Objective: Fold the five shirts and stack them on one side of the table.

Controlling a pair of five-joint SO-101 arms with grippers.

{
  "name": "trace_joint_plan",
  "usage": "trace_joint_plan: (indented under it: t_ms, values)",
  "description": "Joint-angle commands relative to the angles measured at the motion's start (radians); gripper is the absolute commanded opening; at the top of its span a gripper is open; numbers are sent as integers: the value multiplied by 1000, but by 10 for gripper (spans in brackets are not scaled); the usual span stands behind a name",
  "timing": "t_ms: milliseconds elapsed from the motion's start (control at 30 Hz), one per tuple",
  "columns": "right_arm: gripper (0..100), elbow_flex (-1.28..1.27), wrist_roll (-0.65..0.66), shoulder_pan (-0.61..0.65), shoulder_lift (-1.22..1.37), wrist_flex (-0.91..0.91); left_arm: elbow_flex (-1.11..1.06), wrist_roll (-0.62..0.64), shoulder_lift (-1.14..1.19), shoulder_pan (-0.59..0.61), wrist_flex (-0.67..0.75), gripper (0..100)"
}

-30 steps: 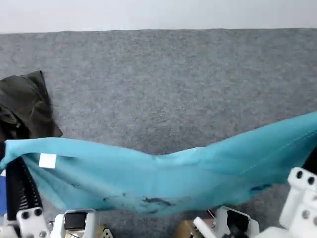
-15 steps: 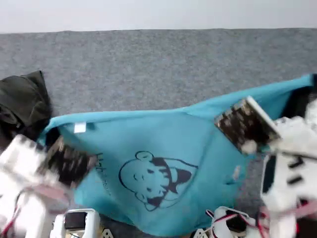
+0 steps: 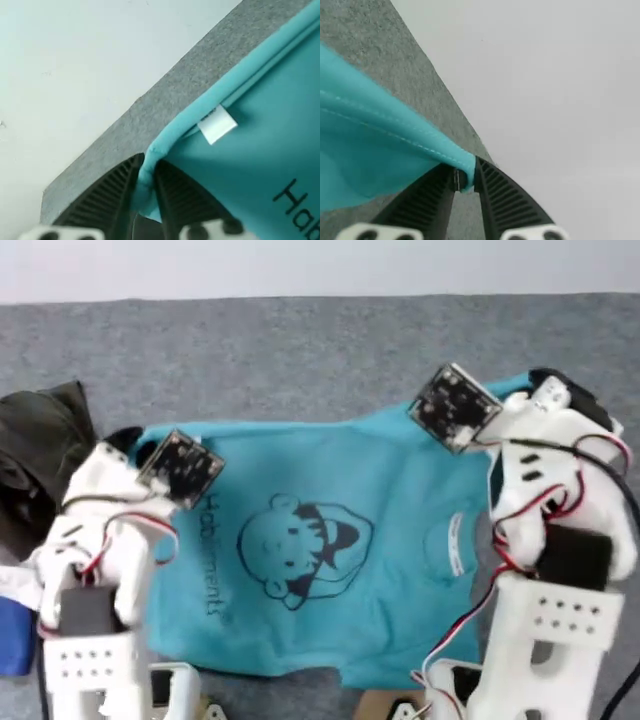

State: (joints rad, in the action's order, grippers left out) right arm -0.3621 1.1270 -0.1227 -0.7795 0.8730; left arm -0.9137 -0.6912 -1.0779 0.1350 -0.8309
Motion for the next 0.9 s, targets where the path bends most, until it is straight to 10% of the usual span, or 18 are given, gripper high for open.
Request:
trace_joint_plan:
  t_ms: [0, 867]
  values:
    - [11, -91, 20, 30, -7, -206, -8, -28, 121, -2, 181, 5]
    - [11, 697, 6, 97, 957, -470, 946, -32, 1244, -5, 284, 5]
